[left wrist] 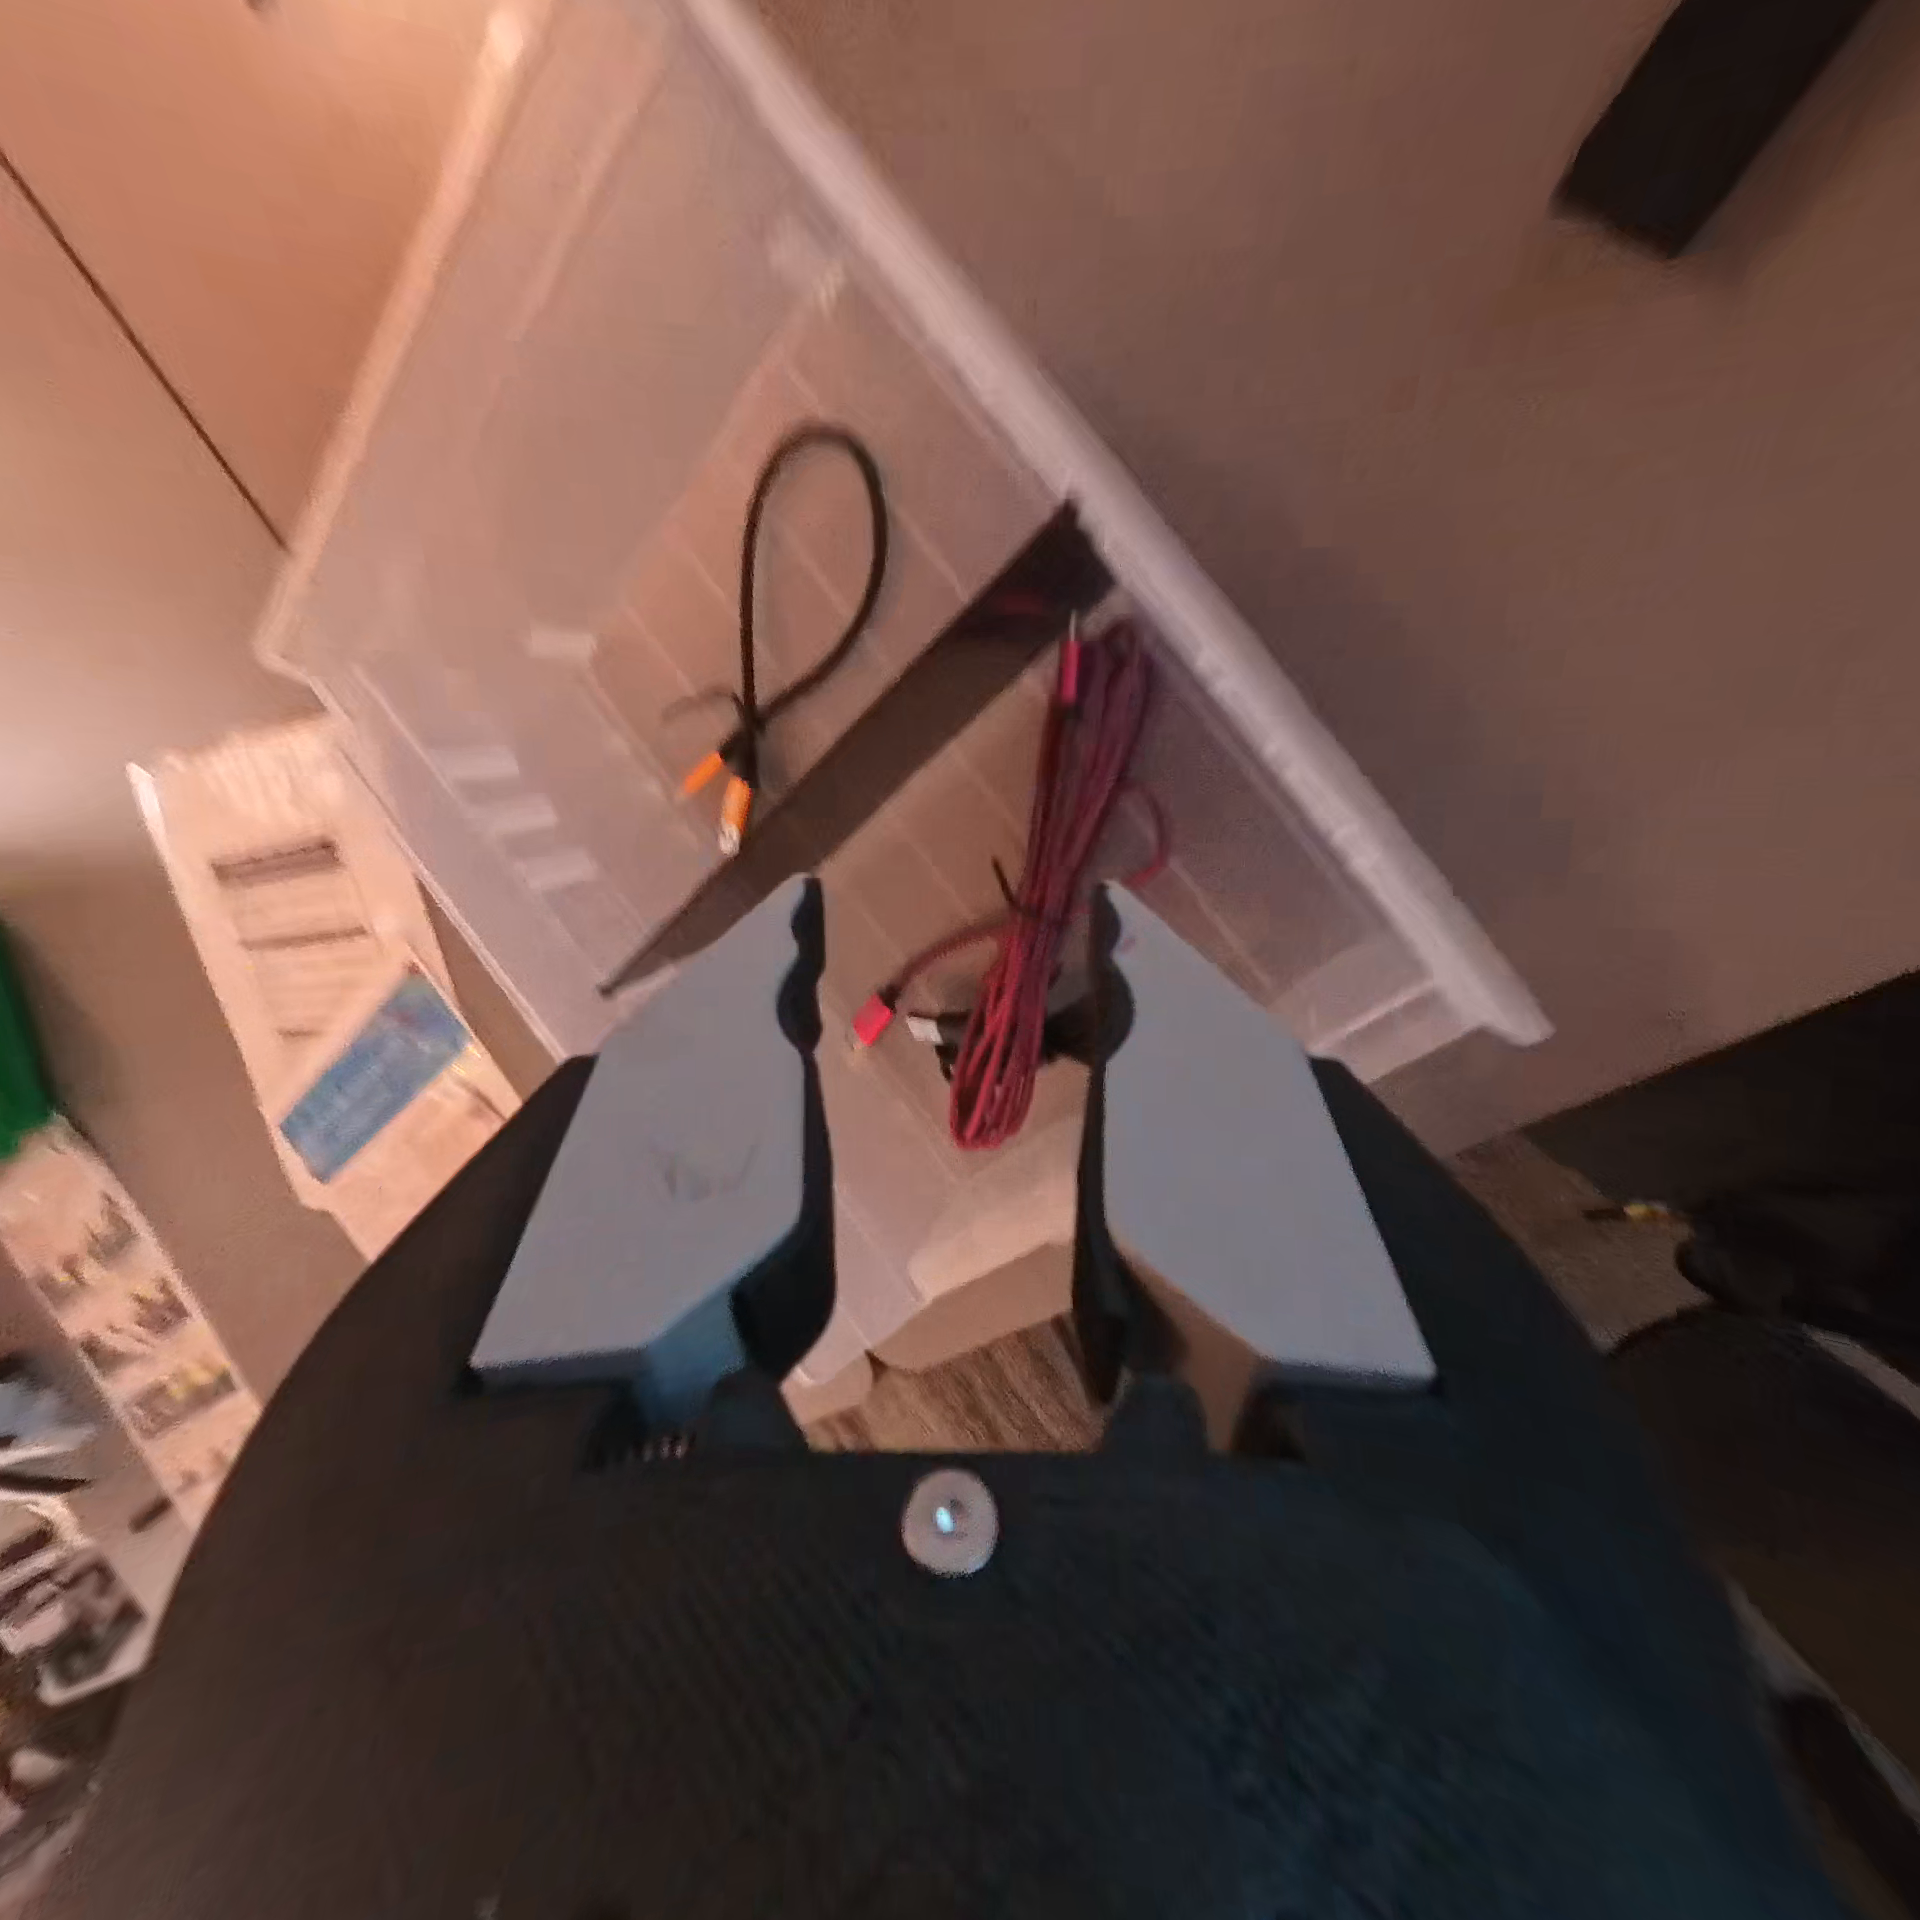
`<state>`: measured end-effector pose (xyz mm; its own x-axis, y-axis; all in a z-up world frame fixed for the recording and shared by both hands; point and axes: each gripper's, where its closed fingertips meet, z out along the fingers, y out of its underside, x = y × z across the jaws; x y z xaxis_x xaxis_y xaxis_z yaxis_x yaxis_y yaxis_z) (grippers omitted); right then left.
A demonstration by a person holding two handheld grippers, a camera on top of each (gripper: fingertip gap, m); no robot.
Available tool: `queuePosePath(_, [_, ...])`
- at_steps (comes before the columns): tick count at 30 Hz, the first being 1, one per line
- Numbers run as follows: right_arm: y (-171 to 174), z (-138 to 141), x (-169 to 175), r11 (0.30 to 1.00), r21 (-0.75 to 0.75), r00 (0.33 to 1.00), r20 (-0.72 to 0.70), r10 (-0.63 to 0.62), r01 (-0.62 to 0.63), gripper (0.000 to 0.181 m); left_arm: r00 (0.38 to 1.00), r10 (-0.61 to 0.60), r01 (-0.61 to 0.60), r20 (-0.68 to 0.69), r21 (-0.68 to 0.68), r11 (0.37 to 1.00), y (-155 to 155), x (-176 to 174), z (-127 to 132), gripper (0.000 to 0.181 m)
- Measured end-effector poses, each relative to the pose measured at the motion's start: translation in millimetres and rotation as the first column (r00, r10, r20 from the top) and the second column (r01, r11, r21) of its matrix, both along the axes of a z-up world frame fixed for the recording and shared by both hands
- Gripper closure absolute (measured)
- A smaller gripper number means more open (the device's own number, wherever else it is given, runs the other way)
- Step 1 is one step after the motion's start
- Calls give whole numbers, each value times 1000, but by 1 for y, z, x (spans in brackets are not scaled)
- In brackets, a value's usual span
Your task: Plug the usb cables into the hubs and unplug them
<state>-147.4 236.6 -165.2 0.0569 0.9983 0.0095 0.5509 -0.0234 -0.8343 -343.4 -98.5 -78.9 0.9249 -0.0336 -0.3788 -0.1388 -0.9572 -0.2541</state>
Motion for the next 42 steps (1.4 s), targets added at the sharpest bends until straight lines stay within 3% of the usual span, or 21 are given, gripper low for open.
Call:
queuePosePath(4, [-3, -4, 1, 1000, 11, 1000, 13, 1, -1, 131, 993, 95, -84, 67, -148, 985, -41, -27, -46, 142])
queuePosePath(7, [-1, -7, 4, 1000, 4, 1000, 18, -11, 11, 132, 985, 142, -123, 96, -178, 976, -60, -40, -60, 146])
queuePosePath(12, [-1, -7, 3, 999, -36, 1000, 10, -10, 10, 132, 944, 157, -97, 292, -210, 973, -69, -22, -84, 138])
queuePosePath(14, [-2, -8, 2, 999, -39, 1000, 13, -5, 5, 132, 956, 146, -65, 254, -303, 951, -79, -25, -98, 155])
queuePosePath(17, [-3, -8, 3, 1000, -19, 1000, 18, -5, 5, 134, 970, 148, -83, 195, -307, 948, -73, -38, -91, 156])
queuePosePath(21, [-4, -7, 2, 1000, -18, 1000, 18, 1, -1, 135, 987, 159, -152, 32, -157, 976, -50, -75, -56, 157])
queuePosePath(23, [-4, -9, 2, 1000, -22, 1000, 24, 4, -3, 135, 985, 171, -172, -23, -176, 969, -51, -86, -54, 156])
queuePosePath(25, [-5, -9, 2, 1000, -21, 1000, 29, 6, -6, 135, 989, 148, -144, -2, -252, 957, -58, -80, -68, 155])
queuePosePath(29, [-7, -9, 2, 1000, -18, 999, 32, 12, -11, 135, 998, 14, 8, 64, -326, 945, -65, -58, -90, 171])
queuePosePath(34, [-10, -11, 1, 1000, -20, 999, 42, 23, -23, 135, 992, -15, 50, 128, -275, 960, -65, -48, -81, 159])
queuePosePath(38, [-11, -13, 0, 1000, -14, 998, 53, 29, -28, 135, 955, -216, 252, 202, -175, 952, -47, -16, -70, 156])
queuePosePath(42, [-11, -14, 1, 1000, -15, 998, 54, 26, -25, 135, 954, -214, 270, 210, -295, 917, -52, -11, -89, 147])
